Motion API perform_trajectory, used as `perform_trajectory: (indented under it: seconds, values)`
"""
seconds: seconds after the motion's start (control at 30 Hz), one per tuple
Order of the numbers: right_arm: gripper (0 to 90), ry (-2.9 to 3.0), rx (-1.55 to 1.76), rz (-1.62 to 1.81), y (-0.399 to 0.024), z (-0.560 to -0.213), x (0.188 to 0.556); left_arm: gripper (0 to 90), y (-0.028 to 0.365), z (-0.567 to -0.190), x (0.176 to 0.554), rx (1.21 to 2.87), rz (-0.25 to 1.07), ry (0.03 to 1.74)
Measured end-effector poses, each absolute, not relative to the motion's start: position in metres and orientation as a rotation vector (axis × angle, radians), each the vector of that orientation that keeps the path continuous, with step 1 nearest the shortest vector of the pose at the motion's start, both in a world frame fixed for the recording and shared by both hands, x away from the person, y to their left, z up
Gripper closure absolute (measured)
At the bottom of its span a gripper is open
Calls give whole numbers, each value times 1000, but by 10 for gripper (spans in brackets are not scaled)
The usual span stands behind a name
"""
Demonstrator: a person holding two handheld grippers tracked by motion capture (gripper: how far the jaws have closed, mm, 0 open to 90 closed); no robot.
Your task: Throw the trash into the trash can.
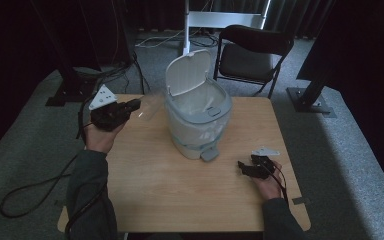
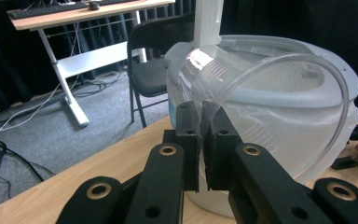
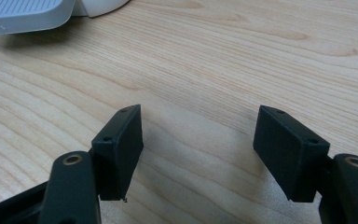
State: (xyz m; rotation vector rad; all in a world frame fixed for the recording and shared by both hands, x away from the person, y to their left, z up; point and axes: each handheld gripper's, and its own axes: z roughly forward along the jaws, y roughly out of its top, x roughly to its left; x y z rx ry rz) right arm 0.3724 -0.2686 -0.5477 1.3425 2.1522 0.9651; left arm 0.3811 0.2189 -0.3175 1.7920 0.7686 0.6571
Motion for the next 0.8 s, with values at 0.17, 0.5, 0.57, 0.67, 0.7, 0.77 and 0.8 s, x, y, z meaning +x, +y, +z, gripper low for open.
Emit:
perform_trajectory:
  seconds: [0.17, 0.5, 0.57, 0.67, 0.7, 0.77, 0.8]
  values:
    - [322, 2152, 1342, 965, -269, -548, 372, 858, 215, -313, 382, 1789, 657, 756]
    - [322, 2152, 1342, 965, -269, -548, 372, 858, 207, -307, 386, 1790, 651, 736]
    - [322, 2152, 1342, 965, -269, -548, 372, 858, 204, -306, 386, 1797, 651, 727]
    - [322, 2152, 1342, 965, -269, -548, 372, 858, 201, -305, 388, 1801, 648, 717]
    - [322, 2152, 1342, 965, -269, -548, 372, 857, 200, -304, 388, 1800, 645, 718]
    - [322, 2153, 1342, 965, -269, -548, 372, 857, 198, -303, 390, 1799, 643, 714]
    - [322, 2153, 1342, 965, -268, -548, 372, 858, 197, -303, 390, 1800, 642, 713]
